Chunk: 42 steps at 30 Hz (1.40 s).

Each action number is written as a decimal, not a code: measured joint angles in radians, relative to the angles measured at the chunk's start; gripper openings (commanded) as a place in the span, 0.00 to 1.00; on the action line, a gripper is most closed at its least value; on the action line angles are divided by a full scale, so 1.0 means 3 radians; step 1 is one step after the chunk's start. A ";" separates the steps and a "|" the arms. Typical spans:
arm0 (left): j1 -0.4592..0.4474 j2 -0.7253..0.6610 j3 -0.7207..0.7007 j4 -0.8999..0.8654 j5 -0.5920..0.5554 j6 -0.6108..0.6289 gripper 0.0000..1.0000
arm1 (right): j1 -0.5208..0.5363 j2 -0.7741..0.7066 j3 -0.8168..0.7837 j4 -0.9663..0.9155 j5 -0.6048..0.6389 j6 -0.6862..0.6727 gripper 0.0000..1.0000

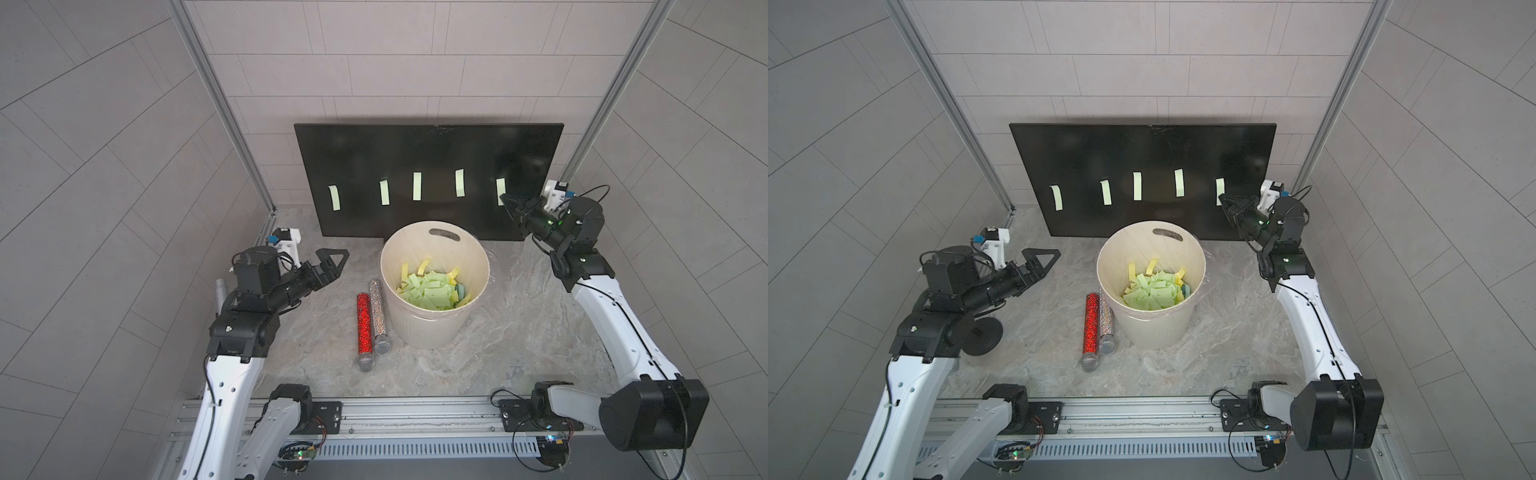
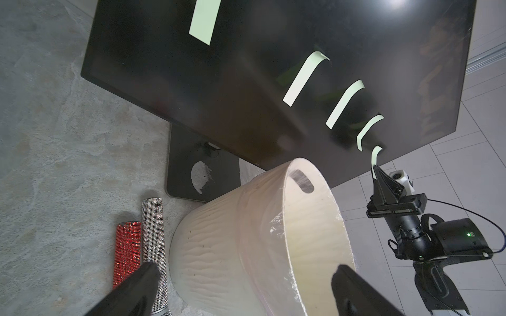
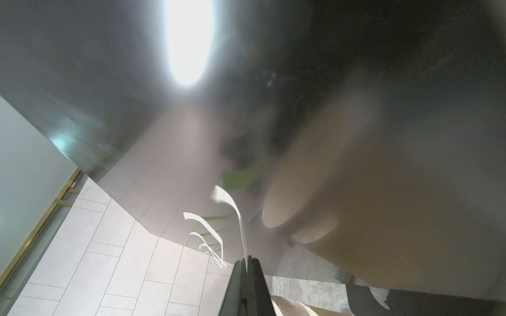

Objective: Remove the sticky note from the monitor
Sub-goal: Tear off the sticky note from the monitor.

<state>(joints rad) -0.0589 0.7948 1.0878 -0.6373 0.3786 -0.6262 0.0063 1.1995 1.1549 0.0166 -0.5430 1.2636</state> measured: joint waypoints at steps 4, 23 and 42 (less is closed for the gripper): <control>0.0000 -0.0008 0.0000 0.0000 0.0014 -0.0037 1.00 | 0.0000 -0.0149 -0.0029 -0.0069 -0.0003 -0.0024 0.00; 0.0000 -0.0009 0.0024 -0.0029 0.0153 -0.0170 1.00 | 0.0253 -0.0710 -0.0071 -0.0657 -0.0198 -0.0354 0.00; 0.0000 -0.0014 0.0136 -0.0175 0.0225 -0.0186 1.00 | 0.2112 -0.0598 0.0247 -0.1593 0.0562 -0.1342 0.00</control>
<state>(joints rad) -0.0589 0.7906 1.1286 -0.6899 0.4461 -0.6819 0.6399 1.0203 1.2289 -0.4614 -0.3744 0.8612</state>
